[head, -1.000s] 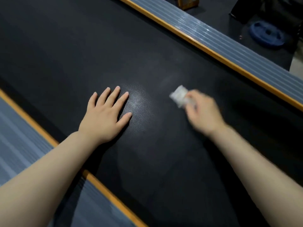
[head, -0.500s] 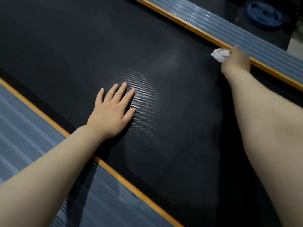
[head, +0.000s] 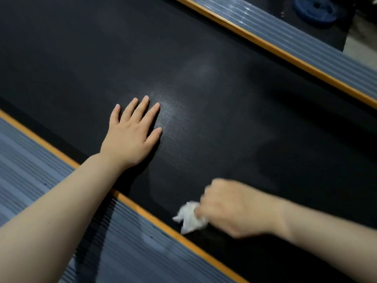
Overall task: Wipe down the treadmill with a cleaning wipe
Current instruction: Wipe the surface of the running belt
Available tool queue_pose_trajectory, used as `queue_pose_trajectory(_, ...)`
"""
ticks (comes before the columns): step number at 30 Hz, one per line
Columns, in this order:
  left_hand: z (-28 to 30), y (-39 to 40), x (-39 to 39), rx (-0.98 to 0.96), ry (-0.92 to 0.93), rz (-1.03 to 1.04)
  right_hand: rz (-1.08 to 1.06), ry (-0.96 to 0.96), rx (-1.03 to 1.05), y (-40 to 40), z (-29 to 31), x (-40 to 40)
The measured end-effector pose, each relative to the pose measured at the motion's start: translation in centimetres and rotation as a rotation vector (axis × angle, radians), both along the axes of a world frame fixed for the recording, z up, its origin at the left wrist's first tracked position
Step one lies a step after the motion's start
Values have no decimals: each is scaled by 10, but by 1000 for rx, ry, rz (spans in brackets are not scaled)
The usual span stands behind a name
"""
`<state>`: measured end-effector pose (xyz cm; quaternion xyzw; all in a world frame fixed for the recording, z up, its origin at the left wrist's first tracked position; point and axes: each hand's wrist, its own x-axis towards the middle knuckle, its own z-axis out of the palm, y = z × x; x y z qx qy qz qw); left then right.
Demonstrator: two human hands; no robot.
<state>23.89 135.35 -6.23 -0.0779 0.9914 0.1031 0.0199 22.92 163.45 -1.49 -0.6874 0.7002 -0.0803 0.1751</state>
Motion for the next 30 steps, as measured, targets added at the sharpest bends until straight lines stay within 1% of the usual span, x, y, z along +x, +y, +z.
queue_pose_trajectory(1, 0, 0, 0, -1, -4, 0, -47, 33, -31, -7, -2, -24)
queue_pose_trajectory(3, -1, 1, 0, -10, -4, 7, -261, 128, -152, -18, -8, -86)
queue_pose_trajectory(5, -3, -1, 0, -15, 1, 12, -611, 249, -205, -13, -13, -166)
queue_pose_trajectory(7, -4, -2, 1, -17, 9, 9, -1022, 383, -146, 11, -16, -239)
queue_pose_trajectory(8, -4, -1, 1, -15, 10, 9, -1225, 421, -120, 24, -17, -265)
queue_pose_trajectory(9, -4, 0, 1, -14, 13, 12, -1404, 444, -116, 36, -18, -282)
queue_pose_trajectory(10, -4, -1, 1, -16, 17, 15, -1541, 458, -135, 42, -21, -289)
queue_pose_trajectory(11, -4, -1, 0, -18, 20, 15, -1630, 443, -177, 43, -25, -290)
queue_pose_trajectory(12, -4, -1, 0, -14, 20, 12, -1660, 424, -226, 42, -30, -287)
queue_pose_trajectory(14, -3, -1, 1, -8, 15, 9, -1619, 373, -275, 35, -35, -263)
queue_pose_trajectory(15, -3, -2, 1, -8, 18, 11, -1532, 361, -312, 31, -35, -244)
queue_pose_trajectory(17, -3, -2, 1, -5, 18, 14, -1275, 351, -398, 28, -34, -188)
queue_pose_trajectory(18, -3, -3, 2, -1, 15, 14, -1157, 297, -439, 27, -33, -148)
queue_pose_trajectory(19, -3, -3, 3, -2, 11, 13, -1037, 205, -441, 28, -32, -102)
queue_pose_trajectory(22, 0, -3, 3, -3, 20, 10, -613, -117, -212, 40, -10, 29)
queue_pose_trajectory(24, 3, -2, 2, 7, 18, 4, -364, -240, -37, 55, 3, 65)
queue_pose_trajectory(25, 3, -1, 3, 8, 15, 3, -260, -221, 8, 59, 6, 63)
queue_pose_trajectory(27, 2, 2, 4, -7, 12, 6, -137, -47, 21, 50, 10, 29)
queue_pose_trajectory(28, 2, 3, 5, -24, 14, 8, -162, 48, -1, 44, 10, -1)
queue_pose_trajectory(29, 4, 4, 5, -36, 20, 6, -256, 152, -75, 40, 7, -37)
queue_pose_trajectory(30, 6, 5, 5, -38, 27, -2, -404, 243, -147, 40, 5, -81)
